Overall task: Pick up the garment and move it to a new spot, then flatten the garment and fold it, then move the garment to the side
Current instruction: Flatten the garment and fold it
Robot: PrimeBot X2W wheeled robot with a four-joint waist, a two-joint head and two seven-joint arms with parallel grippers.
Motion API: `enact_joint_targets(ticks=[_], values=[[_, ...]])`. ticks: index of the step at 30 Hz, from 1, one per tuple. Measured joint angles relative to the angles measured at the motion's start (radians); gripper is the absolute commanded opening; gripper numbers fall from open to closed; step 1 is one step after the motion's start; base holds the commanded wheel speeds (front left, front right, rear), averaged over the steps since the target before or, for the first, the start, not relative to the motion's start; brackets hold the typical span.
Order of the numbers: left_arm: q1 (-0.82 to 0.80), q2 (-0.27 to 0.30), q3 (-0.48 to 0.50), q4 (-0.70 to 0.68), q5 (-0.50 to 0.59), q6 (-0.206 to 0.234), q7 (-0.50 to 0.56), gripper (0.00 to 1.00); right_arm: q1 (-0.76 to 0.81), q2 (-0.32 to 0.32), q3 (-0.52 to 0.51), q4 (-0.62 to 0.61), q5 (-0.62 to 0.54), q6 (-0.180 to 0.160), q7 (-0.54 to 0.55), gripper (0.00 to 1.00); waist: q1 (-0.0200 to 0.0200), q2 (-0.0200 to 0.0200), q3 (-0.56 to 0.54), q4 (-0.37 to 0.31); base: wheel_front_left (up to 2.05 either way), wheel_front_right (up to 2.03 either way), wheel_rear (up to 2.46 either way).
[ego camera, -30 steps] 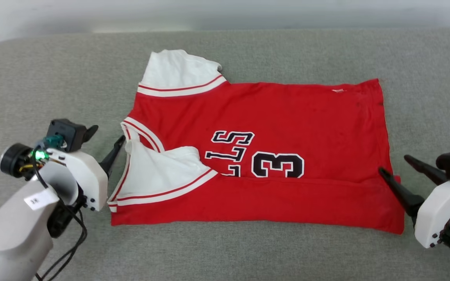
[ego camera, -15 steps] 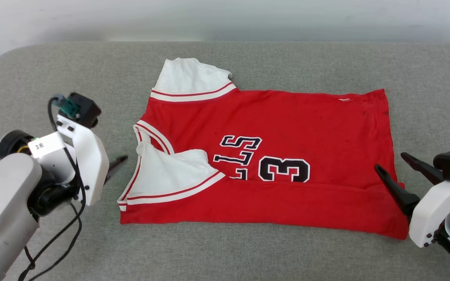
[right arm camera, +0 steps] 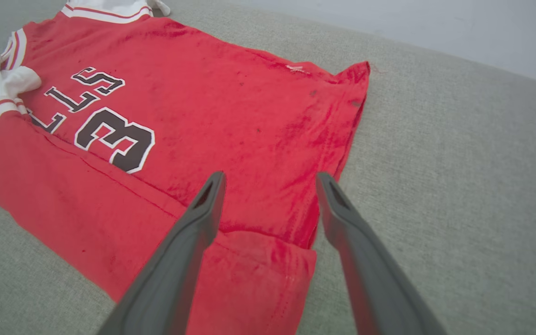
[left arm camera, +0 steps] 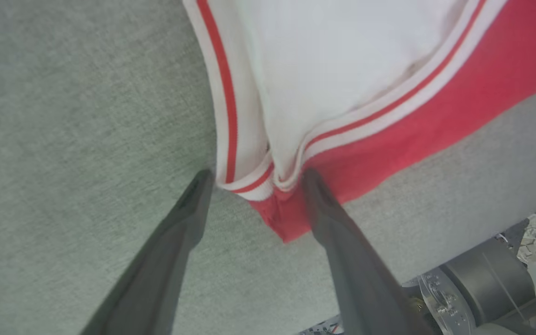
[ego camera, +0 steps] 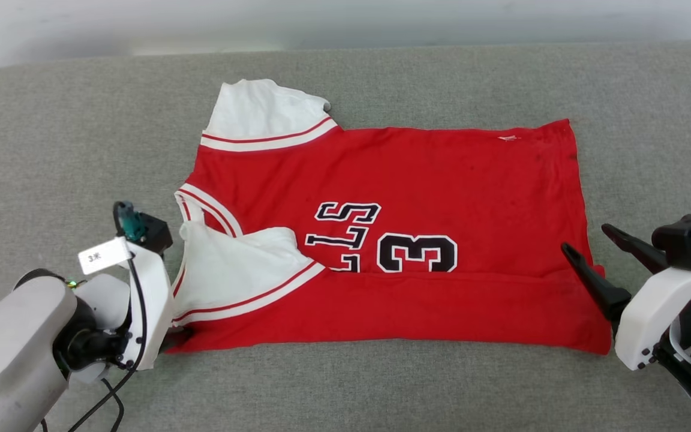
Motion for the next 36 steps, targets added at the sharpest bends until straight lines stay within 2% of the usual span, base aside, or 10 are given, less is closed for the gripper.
enact_joint_targets(ticks=[7,8,9,14,17,22,26,30,36], values=[[0.016,-0.007,-0.014,0.057,-0.013,-0.010,-0.006,1.00,-0.031,0.007,0.031,0.027,0.003,0.000,-0.006,1.00,-0.0002,0.0000,0.019,-0.026,0.00,0.00,0.00],[0.016,-0.008,-0.015,0.062,-0.014,-0.012,-0.012,0.40,-0.038,0.004,0.038,0.030,0.003,0.000,-0.005,1.00,-0.0002,0.0000,0.017,-0.027,0.00,0.00,0.00],[0.017,-0.009,-0.018,0.066,-0.014,-0.015,-0.016,0.00,-0.046,-0.001,0.046,0.031,0.002,0.000,-0.004,1.00,-0.0002,0.0000,0.013,-0.028,0.00,0.00,0.00],[0.020,-0.015,-0.027,0.067,-0.009,-0.024,-0.052,0.00,-0.114,-0.060,0.087,0.018,0.002,0.000,0.040,1.00,-0.0001,0.0000,-0.014,-0.025,0.00,0.00,0.00],[0.020,-0.004,-0.046,0.042,0.013,-0.028,-0.075,0.00,-0.165,-0.121,0.135,-0.003,0.017,0.000,0.125,1.00,-0.0001,-0.0001,-0.033,-0.020,0.00,0.00,0.00],[0.015,0.017,-0.056,-0.013,0.024,-0.031,-0.092,0.00,-0.248,-0.213,0.234,-0.046,0.113,0.000,0.368,1.00,-0.0001,0.0000,-0.050,-0.008,0.00,0.00,0.00],[0.007,0.023,-0.060,-0.040,0.027,-0.032,-0.096,0.00,-0.268,-0.257,0.303,-0.049,0.219,0.000,0.579,1.00,-0.0001,0.0000,-0.044,0.001,0.00,0.00,0.00],[-0.001,0.022,-0.061,-0.057,0.033,-0.032,-0.100,0.00,-0.279,-0.252,0.330,-0.015,0.253,0.000,0.661,1.00,-0.0001,0.0000,-0.025,0.011,0.00,0.00,0.00],[-0.019,0.014,-0.061,-0.075,0.046,-0.028,-0.109,0.00,-0.253,-0.170,0.354,0.093,0.273,0.000,0.670,1.00,-0.0001,0.0000,0.013,0.026,0.00,0.00,0.00]])
